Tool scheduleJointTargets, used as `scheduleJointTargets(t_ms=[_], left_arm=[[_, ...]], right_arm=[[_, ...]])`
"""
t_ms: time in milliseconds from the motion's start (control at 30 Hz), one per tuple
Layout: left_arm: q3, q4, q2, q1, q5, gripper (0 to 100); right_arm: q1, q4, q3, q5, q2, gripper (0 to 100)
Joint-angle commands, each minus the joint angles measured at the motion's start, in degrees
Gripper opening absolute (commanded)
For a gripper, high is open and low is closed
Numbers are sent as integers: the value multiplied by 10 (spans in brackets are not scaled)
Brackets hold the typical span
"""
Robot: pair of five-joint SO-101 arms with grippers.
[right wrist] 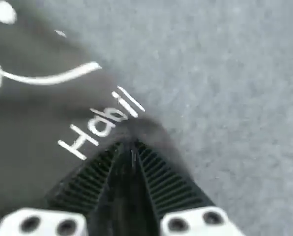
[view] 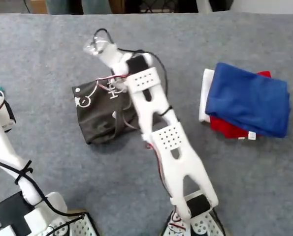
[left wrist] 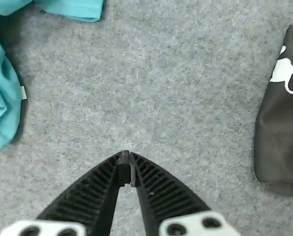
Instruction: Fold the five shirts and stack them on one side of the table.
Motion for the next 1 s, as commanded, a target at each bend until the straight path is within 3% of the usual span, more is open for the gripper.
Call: scheduleJointTargets(t_ms=[0,200,333,433,700,967], left_arm=[[-3,8,-20,-10,-9,29],[-2,8,-20,-7,-8,29],[-2,8,-20,-7,-8,29],[-2,8,-20,-7,-8,29],[-2,9,-20,-9,-8,29],[-2,33,-20,-13,-9,29]], right_arm=[[50,-32,-9,-1,7,15],[92,-174,-11,-2,15,15],[82,-178,-37,-2,-1,15],[63,-125,-34,-2,-36,15],[-44,133,-31,-2,-101,15],[-64,132,38,-4,-78,15]])
